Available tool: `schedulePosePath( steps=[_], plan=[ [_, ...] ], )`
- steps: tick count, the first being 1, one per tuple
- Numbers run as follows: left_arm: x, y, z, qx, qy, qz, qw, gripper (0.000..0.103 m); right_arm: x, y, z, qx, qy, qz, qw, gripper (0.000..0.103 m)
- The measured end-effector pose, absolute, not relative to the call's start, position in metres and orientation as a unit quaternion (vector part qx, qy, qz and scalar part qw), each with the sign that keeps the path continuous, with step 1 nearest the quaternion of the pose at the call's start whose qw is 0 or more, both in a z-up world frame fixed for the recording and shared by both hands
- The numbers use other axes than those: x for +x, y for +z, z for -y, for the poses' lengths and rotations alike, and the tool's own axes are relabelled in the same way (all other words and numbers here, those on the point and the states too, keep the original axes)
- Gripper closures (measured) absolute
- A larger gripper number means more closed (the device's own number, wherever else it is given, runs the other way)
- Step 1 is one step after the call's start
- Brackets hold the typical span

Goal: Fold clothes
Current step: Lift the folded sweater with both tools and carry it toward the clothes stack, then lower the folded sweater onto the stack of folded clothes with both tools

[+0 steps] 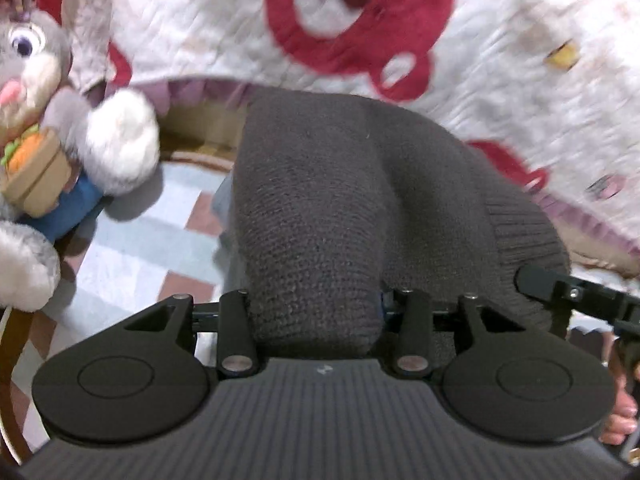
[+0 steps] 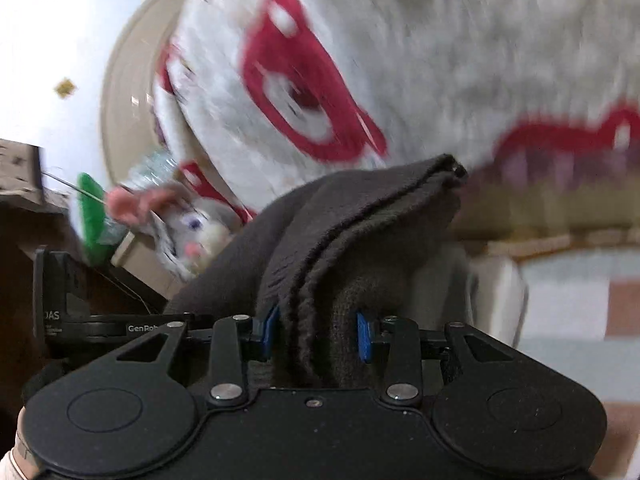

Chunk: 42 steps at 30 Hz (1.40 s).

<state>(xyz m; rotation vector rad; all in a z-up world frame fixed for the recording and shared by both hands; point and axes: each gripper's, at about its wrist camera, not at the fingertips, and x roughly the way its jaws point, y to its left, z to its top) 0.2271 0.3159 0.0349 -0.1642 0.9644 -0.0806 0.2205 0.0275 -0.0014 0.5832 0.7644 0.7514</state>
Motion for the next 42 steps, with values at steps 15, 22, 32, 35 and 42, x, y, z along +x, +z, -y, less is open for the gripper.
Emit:
schedulePosePath(
  steps=[15,22,32,35,42],
  plan=[
    [0.242,0.012,-0.346,-0.134,-0.022,-0.457,0.879,0.058,0.224,-0.036,-0.009,0.322,0.341,-0.375,0.800,0.052],
    [0.239,0.015,-0.351,-0.136,-0.038,-0.456,0.879,0.058,0.206,-0.064,0.008,0.346,0.410,-0.394,0.746,0.046],
    [0.242,0.024,-0.347,-0.119,-0.036,-0.456,0.881,0.057,0.206,-0.057,-0.004,0.358,0.447,-0.410,0.710,0.062],
    [0.244,0.026,-0.347,-0.113,-0.031,-0.463,0.878,0.055,0.207,-0.067,-0.006,0.391,0.444,-0.444,0.673,0.063],
    [0.234,0.028,-0.355,-0.130,-0.010,-0.458,0.879,0.045,0.198,-0.080,-0.008,0.362,0.423,-0.461,0.691,0.064]
  ],
)
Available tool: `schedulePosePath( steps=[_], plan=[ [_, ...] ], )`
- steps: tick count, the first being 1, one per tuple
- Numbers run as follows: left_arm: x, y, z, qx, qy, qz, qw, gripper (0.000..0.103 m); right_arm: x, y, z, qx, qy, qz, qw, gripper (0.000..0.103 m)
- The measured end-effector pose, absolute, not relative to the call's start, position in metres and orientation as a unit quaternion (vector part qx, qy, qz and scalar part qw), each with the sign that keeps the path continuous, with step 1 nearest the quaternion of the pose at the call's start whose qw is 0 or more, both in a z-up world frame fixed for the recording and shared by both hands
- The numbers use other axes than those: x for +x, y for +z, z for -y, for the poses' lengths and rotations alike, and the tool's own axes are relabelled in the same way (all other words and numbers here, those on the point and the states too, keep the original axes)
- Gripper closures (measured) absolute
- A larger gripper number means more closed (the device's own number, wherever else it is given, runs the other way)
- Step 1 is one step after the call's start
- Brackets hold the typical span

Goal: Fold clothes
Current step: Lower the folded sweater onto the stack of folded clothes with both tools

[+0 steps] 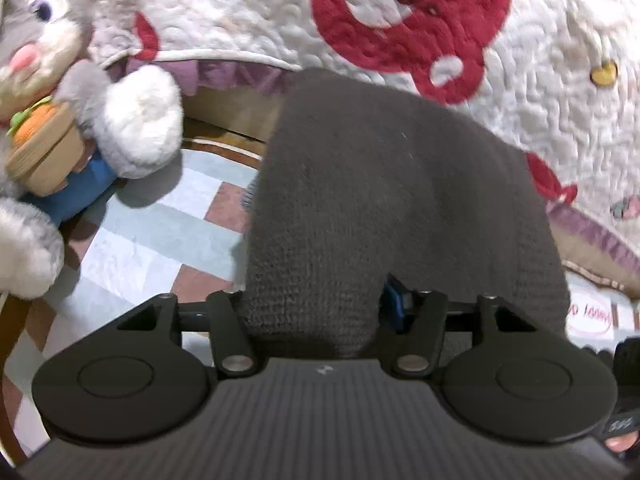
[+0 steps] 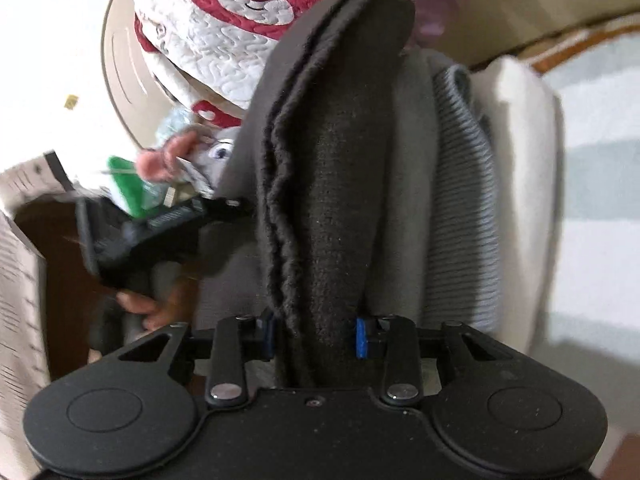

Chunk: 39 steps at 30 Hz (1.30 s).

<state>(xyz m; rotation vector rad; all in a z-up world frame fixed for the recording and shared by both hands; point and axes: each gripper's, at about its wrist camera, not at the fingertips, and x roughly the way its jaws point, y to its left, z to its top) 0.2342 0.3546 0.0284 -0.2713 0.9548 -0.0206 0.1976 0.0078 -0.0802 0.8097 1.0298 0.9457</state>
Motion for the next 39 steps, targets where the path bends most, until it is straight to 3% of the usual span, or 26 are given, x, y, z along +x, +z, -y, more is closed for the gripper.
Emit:
schedulePosePath(
  steps=[5,10,15,19,22,24,28,31,36,39],
  plan=[
    [0.221,0.042,-0.350,-0.088,0.021,-0.429,0.899,0.044,0.193,-0.069,-0.011,0.326,0.433,-0.460,0.704,0.064],
    [0.204,0.075,-0.329,-0.029,0.025,-0.342,0.939,0.043,0.196,-0.072,-0.015,0.347,0.439,-0.476,0.679,0.064],
    [0.223,0.043,-0.293,0.000,-0.018,-0.380,0.925,0.043,0.189,-0.084,-0.009,0.411,0.397,-0.493,0.656,0.064],
    [0.245,0.022,-0.281,-0.016,-0.020,-0.400,0.916,0.048,0.178,-0.069,-0.016,0.340,0.414,-0.467,0.704,0.064],
    [0.259,0.022,-0.274,-0.003,-0.048,-0.427,0.903,0.059,0.174,-0.068,-0.018,0.351,0.424,-0.463,0.695,0.065],
    [0.264,0.022,-0.266,0.027,-0.051,-0.440,0.896,0.060,0.173,-0.076,-0.020,0.400,0.417,-0.463,0.672,0.065],
    [0.262,0.002,-0.251,0.100,-0.044,-0.447,0.888,0.061,0.169,-0.089,-0.042,0.358,0.405,-0.473,0.695,0.065],
    [0.252,0.007,-0.259,0.070,-0.039,-0.447,0.891,0.061,0.163,-0.091,-0.039,0.353,0.405,-0.469,0.701,0.065],
    [0.236,0.012,-0.266,0.044,-0.011,-0.432,0.901,0.058,0.140,-0.073,-0.027,0.274,0.417,-0.436,0.749,0.062],
    [0.219,0.016,-0.259,0.058,0.039,-0.425,0.902,0.044,0.138,-0.074,-0.006,0.314,0.416,-0.456,0.721,0.062]
  ],
)
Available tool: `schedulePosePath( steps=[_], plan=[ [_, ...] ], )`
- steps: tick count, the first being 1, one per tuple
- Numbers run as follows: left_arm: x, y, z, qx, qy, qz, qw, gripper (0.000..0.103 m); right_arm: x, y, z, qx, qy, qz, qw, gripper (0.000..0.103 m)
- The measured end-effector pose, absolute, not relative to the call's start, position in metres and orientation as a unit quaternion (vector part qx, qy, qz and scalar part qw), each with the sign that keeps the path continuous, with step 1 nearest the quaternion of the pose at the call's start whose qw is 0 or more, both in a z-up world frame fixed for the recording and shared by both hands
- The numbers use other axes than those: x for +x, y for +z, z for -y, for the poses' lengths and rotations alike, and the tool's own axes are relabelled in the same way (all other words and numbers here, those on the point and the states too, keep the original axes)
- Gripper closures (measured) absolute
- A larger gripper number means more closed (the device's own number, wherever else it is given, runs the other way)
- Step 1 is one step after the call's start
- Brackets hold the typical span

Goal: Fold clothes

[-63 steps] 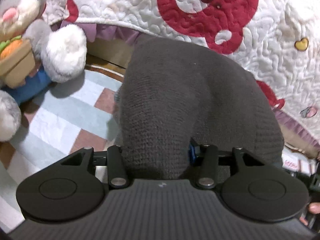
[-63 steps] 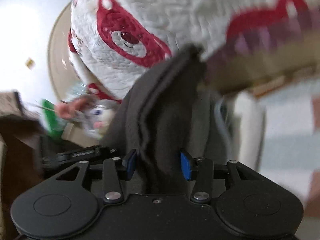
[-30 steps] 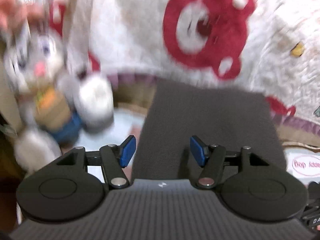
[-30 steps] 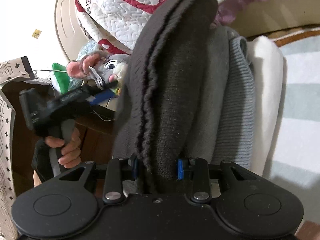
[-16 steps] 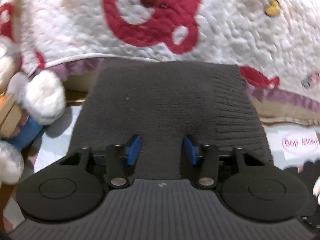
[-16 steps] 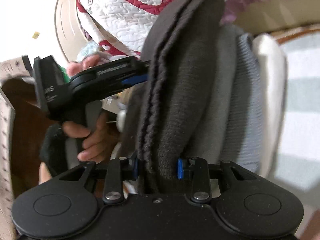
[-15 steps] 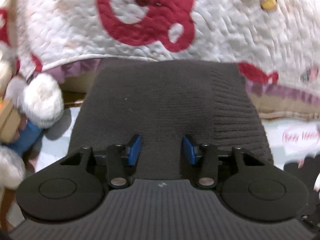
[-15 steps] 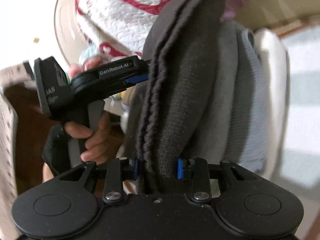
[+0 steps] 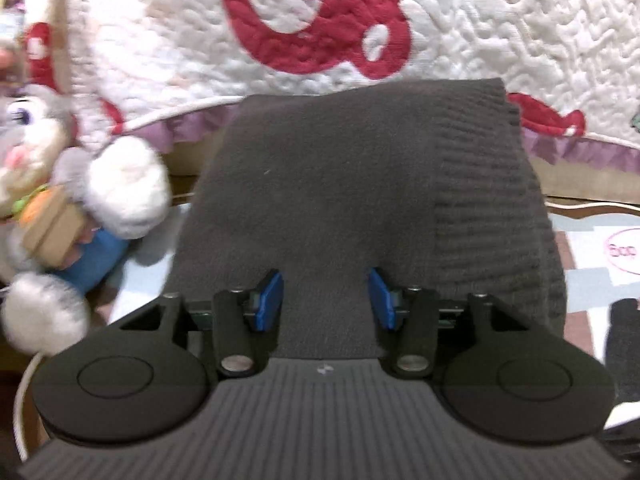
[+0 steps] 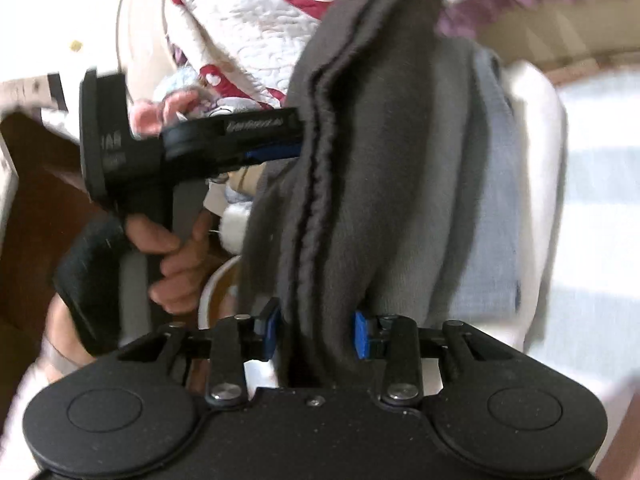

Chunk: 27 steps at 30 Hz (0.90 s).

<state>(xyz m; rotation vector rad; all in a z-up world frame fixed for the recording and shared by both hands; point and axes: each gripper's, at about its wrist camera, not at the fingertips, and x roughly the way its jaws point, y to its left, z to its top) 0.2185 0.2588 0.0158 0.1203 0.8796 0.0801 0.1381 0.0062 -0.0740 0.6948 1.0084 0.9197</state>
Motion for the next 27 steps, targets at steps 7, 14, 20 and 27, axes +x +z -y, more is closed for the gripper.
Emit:
schedulePosePath(
  steps=[7,14,20,27],
  plan=[
    [0.172,0.022,-0.238,0.066,0.125,-0.401,0.905,0.024,0.126,-0.068,0.062,0.254,0.392,-0.443,0.765,0.061],
    [0.106,0.033,-0.175,0.090,0.094,-0.375,0.918,0.018,0.114,-0.041,0.123,0.208,0.346,-0.403,0.821,0.059],
    [0.050,0.034,-0.120,0.044,0.070,-0.373,0.924,0.004,0.089,0.003,0.114,0.145,0.364,-0.336,0.857,0.059],
    [0.005,0.017,-0.056,0.028,0.084,-0.365,0.927,0.003,0.044,0.019,0.144,0.061,0.360,-0.299,0.882,0.059]
  ],
)
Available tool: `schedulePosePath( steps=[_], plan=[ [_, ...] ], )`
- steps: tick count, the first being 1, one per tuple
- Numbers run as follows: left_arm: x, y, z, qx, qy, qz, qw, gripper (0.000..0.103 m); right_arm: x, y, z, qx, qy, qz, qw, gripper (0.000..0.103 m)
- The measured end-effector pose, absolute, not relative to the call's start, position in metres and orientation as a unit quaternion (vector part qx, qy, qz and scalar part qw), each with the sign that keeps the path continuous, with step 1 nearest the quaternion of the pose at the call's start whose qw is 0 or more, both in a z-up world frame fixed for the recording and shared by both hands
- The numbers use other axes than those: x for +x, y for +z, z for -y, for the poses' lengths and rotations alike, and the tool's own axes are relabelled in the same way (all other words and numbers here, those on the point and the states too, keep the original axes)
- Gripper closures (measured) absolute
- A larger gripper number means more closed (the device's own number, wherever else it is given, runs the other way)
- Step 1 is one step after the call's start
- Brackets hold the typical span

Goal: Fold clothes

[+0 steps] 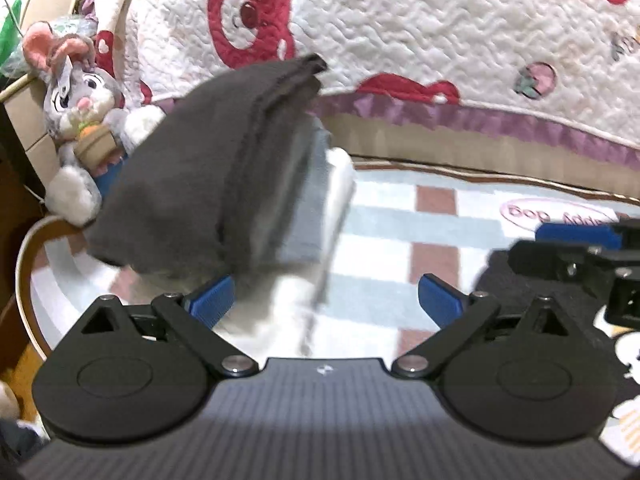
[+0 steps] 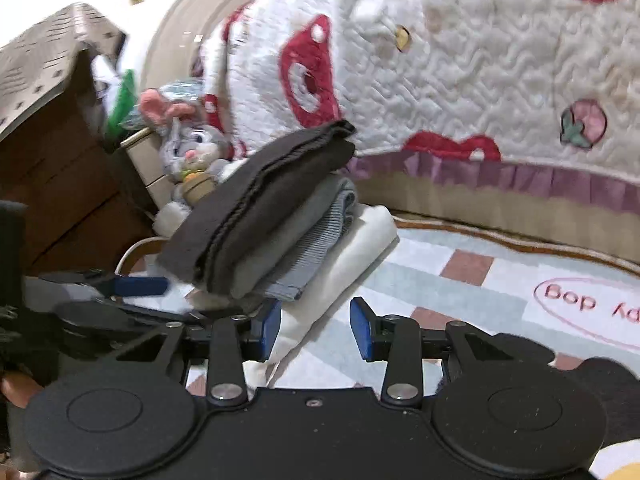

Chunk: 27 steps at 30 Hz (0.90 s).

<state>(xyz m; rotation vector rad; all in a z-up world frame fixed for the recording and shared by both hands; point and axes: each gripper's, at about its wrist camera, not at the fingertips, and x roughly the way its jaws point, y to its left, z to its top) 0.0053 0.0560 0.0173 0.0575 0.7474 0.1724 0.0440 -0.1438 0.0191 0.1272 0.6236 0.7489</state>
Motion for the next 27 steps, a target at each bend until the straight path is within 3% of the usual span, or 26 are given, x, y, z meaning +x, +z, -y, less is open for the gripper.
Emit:
schedulePosePath(
  steps=[3,6,13,20,27],
  plan=[
    [-0.013,0.014,-0.035,0.034,0.123,-0.352,0.927,0.003,0.025,0.020,0.156,0.043,0.358,-0.285,0.888,0.057],
    [-0.034,0.012,-0.019,0.032,0.169,-0.327,0.929,0.000,0.009,0.012,0.169,0.036,0.342,-0.279,0.897,0.043],
    [-0.051,0.003,0.003,0.015,0.123,-0.365,0.923,0.000,-0.015,-0.004,0.202,0.061,0.293,-0.279,0.912,0.043],
    [-0.076,-0.003,0.021,0.023,0.137,-0.347,0.928,0.000,-0.038,-0.001,0.199,0.004,0.287,-0.269,0.919,0.042],
    [-0.089,-0.004,0.023,0.014,0.160,-0.332,0.929,0.000,-0.049,0.003,0.196,0.003,0.297,-0.264,0.918,0.034]
  ],
)
